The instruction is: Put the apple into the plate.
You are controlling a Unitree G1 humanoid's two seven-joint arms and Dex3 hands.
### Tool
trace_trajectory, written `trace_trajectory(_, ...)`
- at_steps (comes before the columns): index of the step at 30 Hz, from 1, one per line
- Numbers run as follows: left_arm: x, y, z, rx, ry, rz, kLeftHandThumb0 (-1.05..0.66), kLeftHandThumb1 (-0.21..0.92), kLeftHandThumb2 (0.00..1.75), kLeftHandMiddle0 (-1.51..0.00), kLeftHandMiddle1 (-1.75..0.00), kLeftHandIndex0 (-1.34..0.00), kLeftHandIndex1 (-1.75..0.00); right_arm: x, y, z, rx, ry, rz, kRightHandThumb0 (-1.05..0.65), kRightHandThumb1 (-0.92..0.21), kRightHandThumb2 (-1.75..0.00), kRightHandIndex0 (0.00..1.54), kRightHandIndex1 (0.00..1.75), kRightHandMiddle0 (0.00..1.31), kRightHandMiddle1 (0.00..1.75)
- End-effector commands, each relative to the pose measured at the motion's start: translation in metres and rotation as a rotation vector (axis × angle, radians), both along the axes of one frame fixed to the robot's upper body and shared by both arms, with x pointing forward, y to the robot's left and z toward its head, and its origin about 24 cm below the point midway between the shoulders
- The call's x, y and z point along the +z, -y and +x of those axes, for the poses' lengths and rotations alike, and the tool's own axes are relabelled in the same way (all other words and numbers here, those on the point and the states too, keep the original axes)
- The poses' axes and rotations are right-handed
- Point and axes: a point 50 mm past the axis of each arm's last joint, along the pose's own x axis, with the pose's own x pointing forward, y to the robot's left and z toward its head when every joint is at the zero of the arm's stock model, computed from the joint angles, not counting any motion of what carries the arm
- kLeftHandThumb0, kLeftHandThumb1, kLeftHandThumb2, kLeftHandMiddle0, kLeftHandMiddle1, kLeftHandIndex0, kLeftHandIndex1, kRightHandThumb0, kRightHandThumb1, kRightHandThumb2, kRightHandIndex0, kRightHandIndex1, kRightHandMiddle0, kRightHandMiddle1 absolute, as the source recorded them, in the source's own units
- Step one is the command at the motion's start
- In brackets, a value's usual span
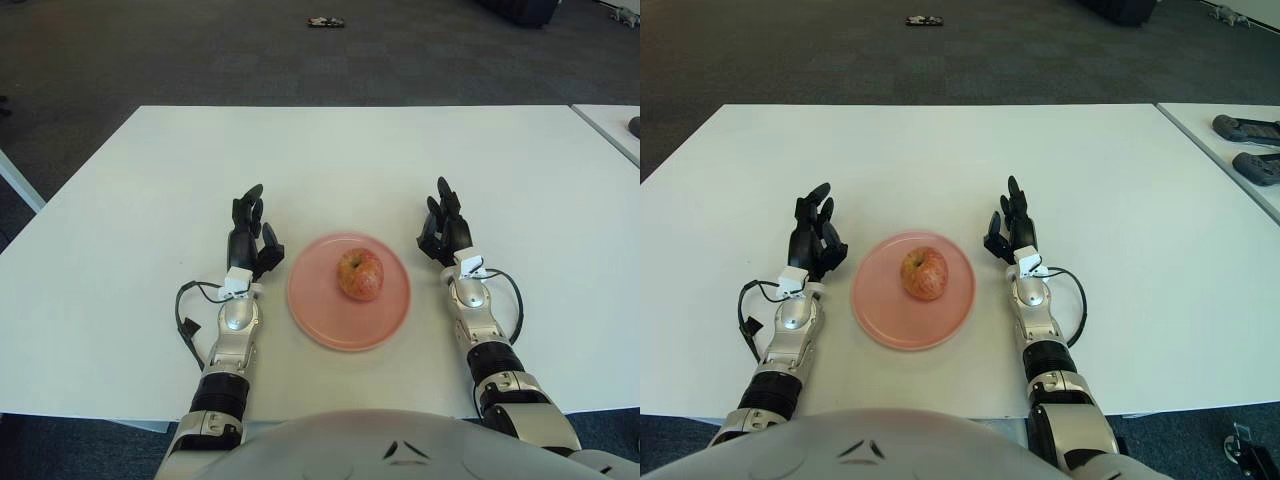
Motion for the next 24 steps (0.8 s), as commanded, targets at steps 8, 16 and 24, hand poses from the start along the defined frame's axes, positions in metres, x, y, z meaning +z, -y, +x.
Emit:
trace_trajectory(8, -0.0083, -0.0033, -0.0057, 0.016, -0.035, 0.039, -0.52, 0.92, 0.96, -0.24, 0.00, 0.00, -0.62, -0.0146, -0.0005, -0.0103, -0.012, -0.068, 0.033, -0.95, -0.92, -1.11, 0.00, 0.00, 0.00, 0.00)
trace_trajectory(16, -0.0083, -0.0042, -0.0066, 0.016, -0.035, 0.050, -0.52, 0.92, 0.97, -0.23, 0.00, 0.00, -0.63, -0.0154, -0.0006, -0.0103, -0.010, -0.077, 0.038, -0.94, -0.92, -1.12, 0.00, 0.00, 0.00, 0.00)
trace_trajectory(24, -0.0086, -0.0044, -0.0066, 0.014, -0.034, 0.056, -0.53, 0.92, 0.97, -0.21, 0.00, 0.00, -0.60, -0.0161, 0.0005, -0.0105, -0.008, -0.080, 0.040, -0.94, -0.92, -1.12, 0.00, 0.00, 0.00, 0.00)
